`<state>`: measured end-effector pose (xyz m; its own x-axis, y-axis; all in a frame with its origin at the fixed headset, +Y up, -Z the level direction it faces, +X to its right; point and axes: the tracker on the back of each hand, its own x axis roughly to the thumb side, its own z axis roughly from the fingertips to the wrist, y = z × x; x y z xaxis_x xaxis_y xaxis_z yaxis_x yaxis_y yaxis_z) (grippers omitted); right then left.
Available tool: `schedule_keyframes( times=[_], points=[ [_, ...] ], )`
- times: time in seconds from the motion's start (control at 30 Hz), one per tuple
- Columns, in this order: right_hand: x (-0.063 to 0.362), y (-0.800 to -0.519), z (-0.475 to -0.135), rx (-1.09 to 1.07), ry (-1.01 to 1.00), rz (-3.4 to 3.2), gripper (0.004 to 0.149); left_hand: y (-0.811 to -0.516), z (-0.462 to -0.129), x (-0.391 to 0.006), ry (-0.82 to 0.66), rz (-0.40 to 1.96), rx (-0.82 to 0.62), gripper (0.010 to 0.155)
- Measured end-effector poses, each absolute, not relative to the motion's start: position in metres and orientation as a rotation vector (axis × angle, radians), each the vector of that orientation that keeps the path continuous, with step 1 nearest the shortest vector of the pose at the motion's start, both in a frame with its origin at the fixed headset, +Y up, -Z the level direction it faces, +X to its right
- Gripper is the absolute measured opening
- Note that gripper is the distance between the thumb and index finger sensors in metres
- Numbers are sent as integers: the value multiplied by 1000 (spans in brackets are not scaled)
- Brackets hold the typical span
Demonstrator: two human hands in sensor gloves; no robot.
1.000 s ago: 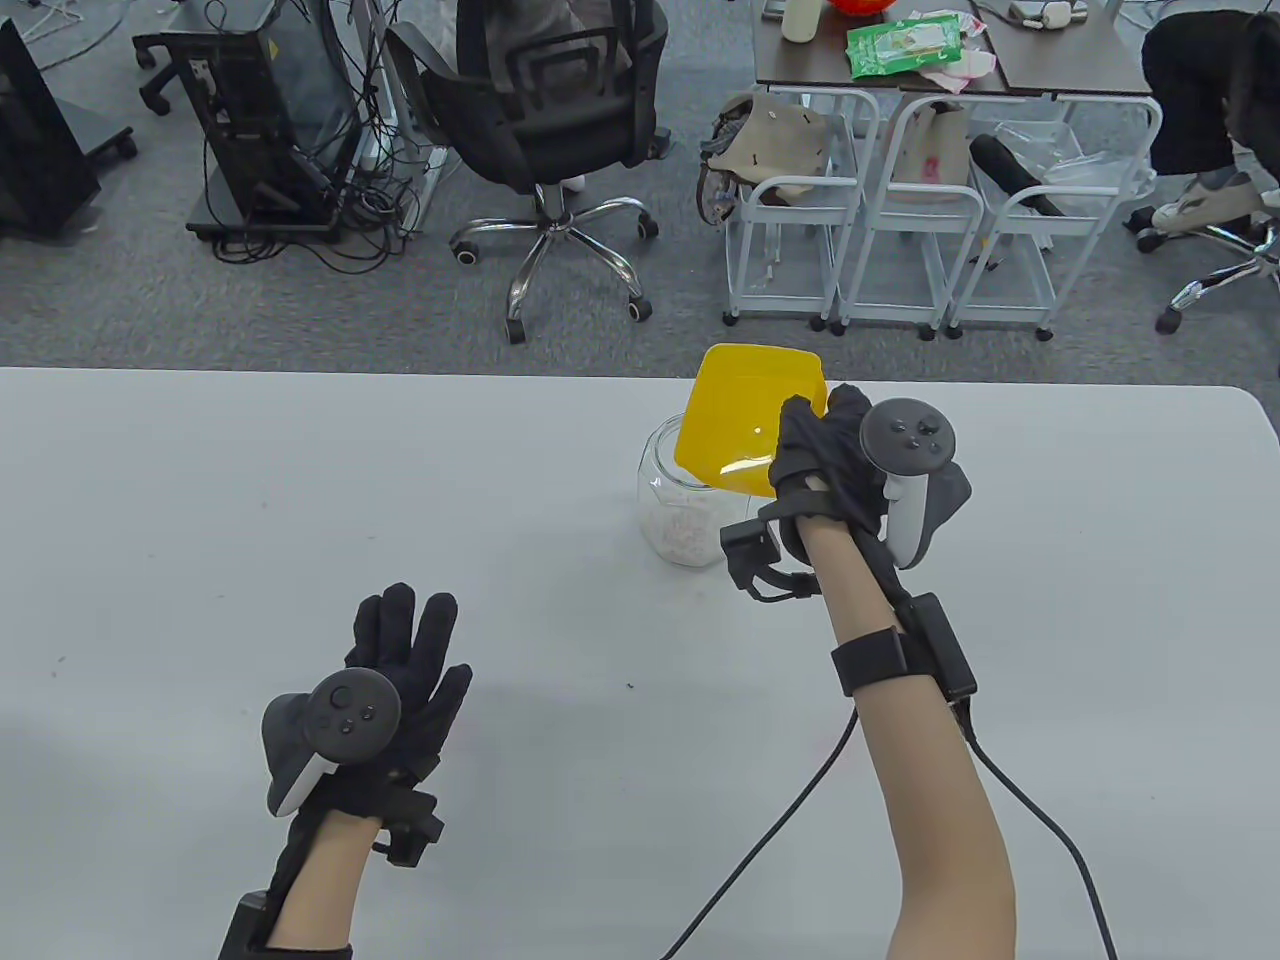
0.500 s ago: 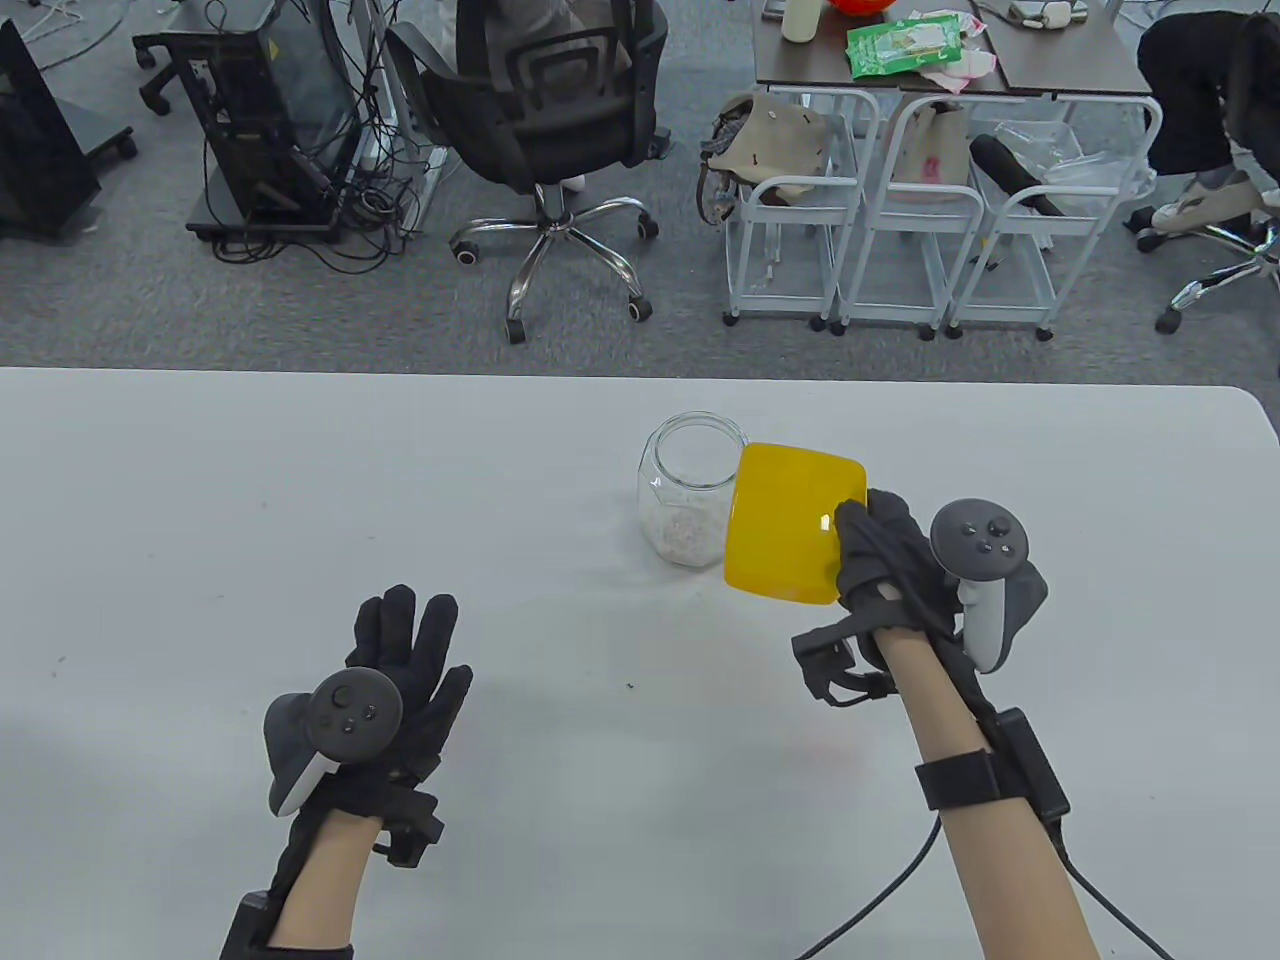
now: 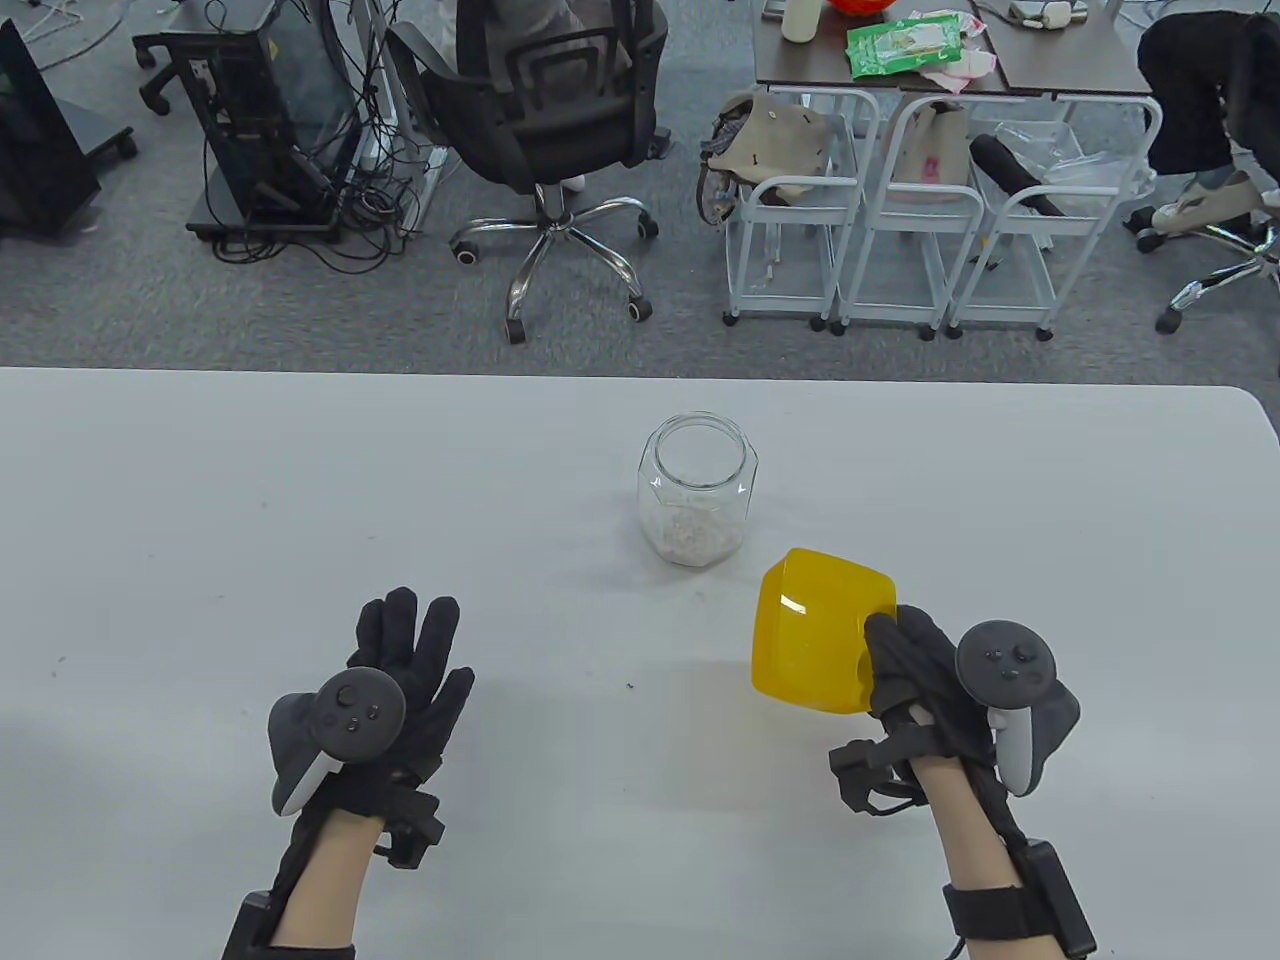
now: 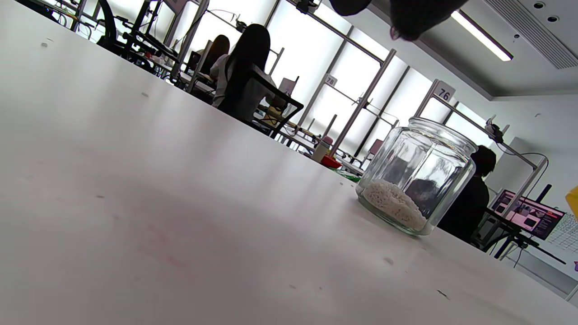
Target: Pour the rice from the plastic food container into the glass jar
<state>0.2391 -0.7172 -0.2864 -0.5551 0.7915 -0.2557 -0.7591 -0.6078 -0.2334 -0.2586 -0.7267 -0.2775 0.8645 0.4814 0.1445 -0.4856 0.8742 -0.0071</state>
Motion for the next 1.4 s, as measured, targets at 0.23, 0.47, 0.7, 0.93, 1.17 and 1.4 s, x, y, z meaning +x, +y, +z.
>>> schedule_keyframes(
  times=[0.23, 0.47, 0.7, 0.93, 1.17, 1.4],
  points=[
    [242, -730, -284, -438, -88, 2276, 50, -726, -278, -258, -146, 498, 34, 67],
    [240, -745, -285, -444, 16, 2355, 50, -726, -277, -257, -149, 491, 38, 67],
    [232, -753, -289, -420, 82, 2415, 51, -726, -277, -256, -150, 484, 42, 67],
    [228, -758, -293, -410, 117, 2453, 52, -728, -276, -255, -148, 479, 32, 67],
    [230, -762, -294, -424, 153, 2431, 53, -728, -276, -254, -154, 479, 30, 67],
    [236, -746, -290, -412, -50, 2572, 60, -728, -276, -254, -155, 482, 38, 67]
  ],
)
